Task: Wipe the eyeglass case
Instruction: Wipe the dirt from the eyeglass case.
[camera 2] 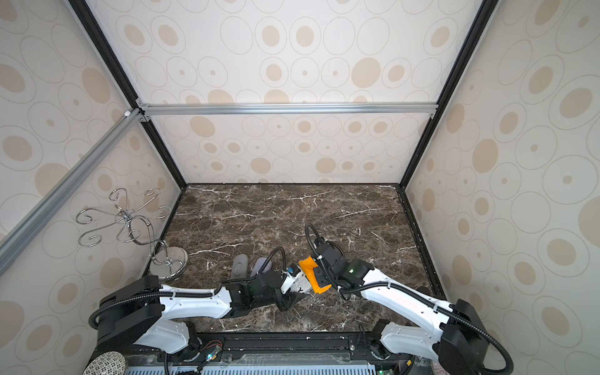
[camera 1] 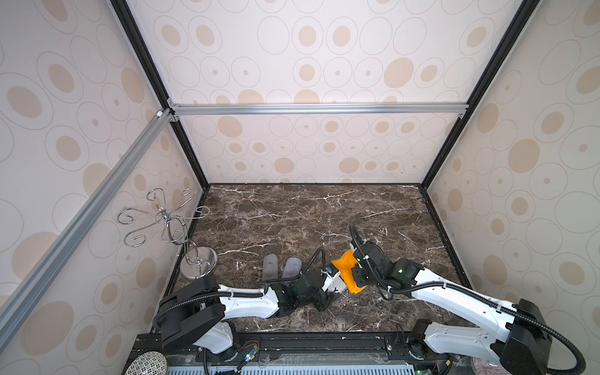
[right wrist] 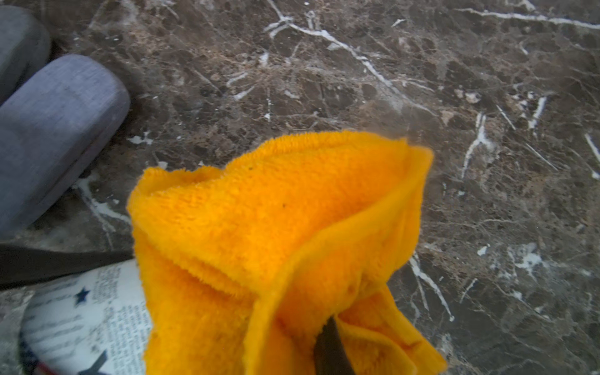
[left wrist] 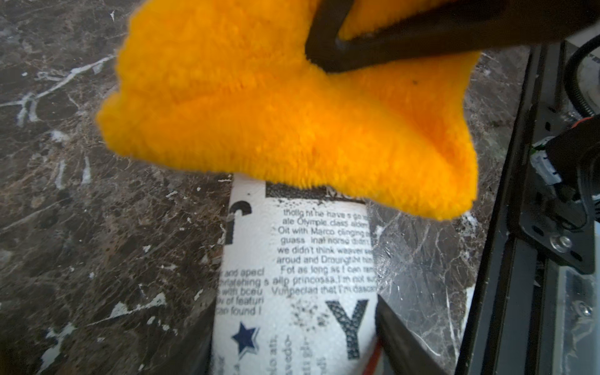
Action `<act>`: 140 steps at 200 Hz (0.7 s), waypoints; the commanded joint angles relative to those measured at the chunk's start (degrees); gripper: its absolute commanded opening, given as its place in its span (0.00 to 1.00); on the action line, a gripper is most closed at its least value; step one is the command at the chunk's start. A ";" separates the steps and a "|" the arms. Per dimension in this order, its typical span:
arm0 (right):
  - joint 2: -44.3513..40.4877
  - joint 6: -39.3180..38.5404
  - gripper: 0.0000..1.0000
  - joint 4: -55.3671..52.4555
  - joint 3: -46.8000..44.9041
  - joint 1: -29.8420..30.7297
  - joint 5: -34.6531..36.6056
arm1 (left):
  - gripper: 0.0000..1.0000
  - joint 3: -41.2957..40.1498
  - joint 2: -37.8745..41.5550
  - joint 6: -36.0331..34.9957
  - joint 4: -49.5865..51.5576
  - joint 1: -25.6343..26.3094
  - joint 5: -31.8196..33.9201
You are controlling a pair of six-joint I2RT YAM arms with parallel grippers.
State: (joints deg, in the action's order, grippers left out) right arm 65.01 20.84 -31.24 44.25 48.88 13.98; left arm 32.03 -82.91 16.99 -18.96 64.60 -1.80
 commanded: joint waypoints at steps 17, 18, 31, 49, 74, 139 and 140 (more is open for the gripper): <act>2.01 -0.30 0.00 1.76 1.40 3.04 -5.42 | 0.58 0.36 2.50 0.23 -7.05 -0.17 -0.65; 2.07 -0.25 0.00 1.78 1.43 3.05 -5.39 | 0.58 0.34 2.50 0.28 -7.05 -0.17 -0.66; 2.63 0.21 0.00 1.74 1.45 3.05 -4.62 | 0.58 0.32 2.45 0.55 -7.19 -0.13 -0.74; 2.66 1.54 0.00 0.83 1.38 2.94 -0.76 | 0.58 0.41 2.30 0.75 -6.88 -0.09 -0.40; 2.62 2.25 0.00 -2.08 1.72 0.45 2.95 | 0.58 0.09 2.56 0.94 -7.05 -0.08 -0.31; 0.13 -0.24 0.00 -3.65 2.25 -3.95 -3.11 | 0.60 0.27 2.98 1.70 -6.98 -0.05 0.77; 0.16 -0.30 0.00 -3.60 2.29 -3.92 -3.36 | 0.60 0.29 2.96 1.72 -6.97 -0.07 0.80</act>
State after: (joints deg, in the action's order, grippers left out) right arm 65.65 22.20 -32.49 45.23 44.86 14.81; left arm 31.38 -82.39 18.15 -20.36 64.60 -1.87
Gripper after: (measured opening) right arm 0.121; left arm 0.616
